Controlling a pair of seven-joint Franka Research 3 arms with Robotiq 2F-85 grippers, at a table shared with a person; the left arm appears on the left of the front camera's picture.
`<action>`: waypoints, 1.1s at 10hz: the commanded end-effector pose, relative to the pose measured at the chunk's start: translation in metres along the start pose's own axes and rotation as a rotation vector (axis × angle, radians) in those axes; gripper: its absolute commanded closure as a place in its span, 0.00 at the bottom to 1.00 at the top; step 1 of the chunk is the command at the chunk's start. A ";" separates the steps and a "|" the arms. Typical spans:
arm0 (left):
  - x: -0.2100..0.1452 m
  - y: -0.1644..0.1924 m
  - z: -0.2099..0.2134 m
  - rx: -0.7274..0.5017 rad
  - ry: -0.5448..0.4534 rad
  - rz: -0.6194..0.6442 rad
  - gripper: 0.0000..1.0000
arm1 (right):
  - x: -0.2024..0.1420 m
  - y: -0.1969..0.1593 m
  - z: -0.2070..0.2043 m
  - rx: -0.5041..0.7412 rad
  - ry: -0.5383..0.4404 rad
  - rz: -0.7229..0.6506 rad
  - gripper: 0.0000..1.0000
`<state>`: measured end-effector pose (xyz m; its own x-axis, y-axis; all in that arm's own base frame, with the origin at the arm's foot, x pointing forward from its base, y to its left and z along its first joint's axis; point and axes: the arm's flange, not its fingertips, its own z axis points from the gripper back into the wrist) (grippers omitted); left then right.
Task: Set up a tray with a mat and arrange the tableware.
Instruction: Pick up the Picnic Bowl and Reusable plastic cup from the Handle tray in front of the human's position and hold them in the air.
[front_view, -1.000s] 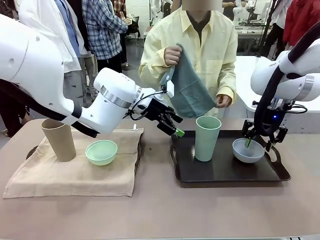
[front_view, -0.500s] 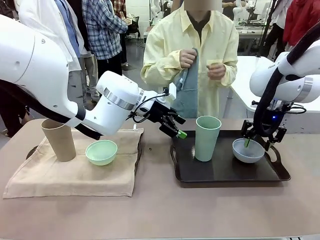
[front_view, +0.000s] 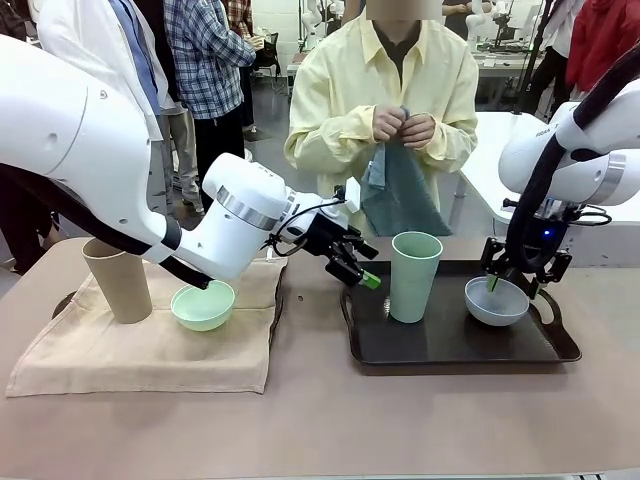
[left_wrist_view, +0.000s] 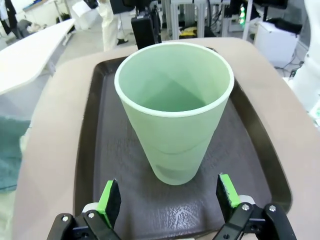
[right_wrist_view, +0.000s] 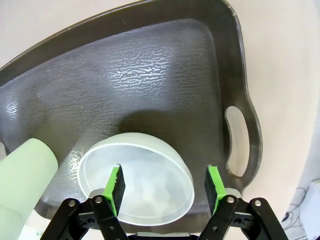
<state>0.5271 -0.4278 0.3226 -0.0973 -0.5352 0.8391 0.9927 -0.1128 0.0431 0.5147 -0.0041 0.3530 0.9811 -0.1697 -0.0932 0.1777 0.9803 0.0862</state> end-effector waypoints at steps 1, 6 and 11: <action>0.001 0.001 -0.007 -0.002 -0.045 -0.001 0.00 | -0.005 -0.001 -0.006 0.009 -0.017 -0.016 0.17; 0.009 0.005 -0.032 -0.046 -0.065 0.026 0.00 | -0.002 -0.003 -0.008 0.016 0.003 -0.006 0.17; 0.012 0.006 -0.051 -0.083 -0.062 0.012 0.00 | -0.001 -0.004 -0.010 0.023 0.012 0.001 0.17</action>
<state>0.5238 -0.4719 0.3031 -0.0860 -0.4868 0.8693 0.9854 -0.1703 0.0021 0.5123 -0.0061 0.3474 0.9791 -0.1739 -0.1057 0.1832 0.9793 0.0858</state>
